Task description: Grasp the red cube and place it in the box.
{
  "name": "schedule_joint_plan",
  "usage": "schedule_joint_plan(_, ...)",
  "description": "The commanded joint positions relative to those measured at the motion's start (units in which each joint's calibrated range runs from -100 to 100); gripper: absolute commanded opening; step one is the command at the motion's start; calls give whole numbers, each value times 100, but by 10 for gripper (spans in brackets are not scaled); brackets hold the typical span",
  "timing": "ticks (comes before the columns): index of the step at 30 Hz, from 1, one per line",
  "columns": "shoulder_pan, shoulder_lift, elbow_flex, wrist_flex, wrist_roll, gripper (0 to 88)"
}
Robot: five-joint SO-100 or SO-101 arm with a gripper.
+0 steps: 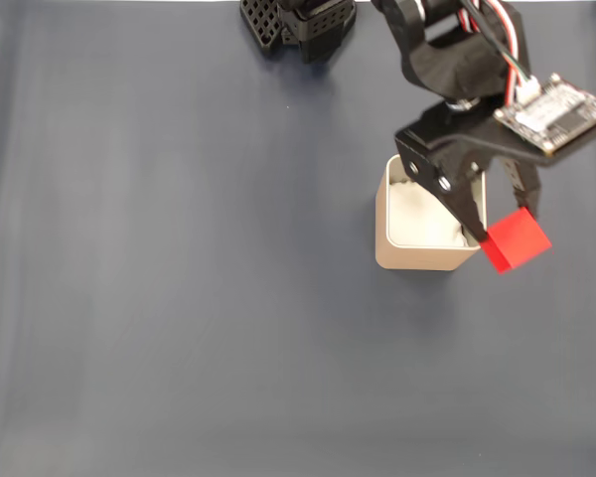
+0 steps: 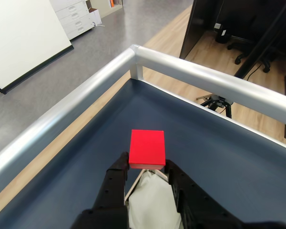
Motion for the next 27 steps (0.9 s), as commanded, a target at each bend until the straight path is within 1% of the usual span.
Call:
schedule_joint_plan(1, 51, -652, 303, -89, 20, 60)
schedule_joint_plan(14, 186, -1890, 1798, -81, 93, 60)
schedule_joint_plan(27, 250, -2668, 2801, -106, 181, 60)
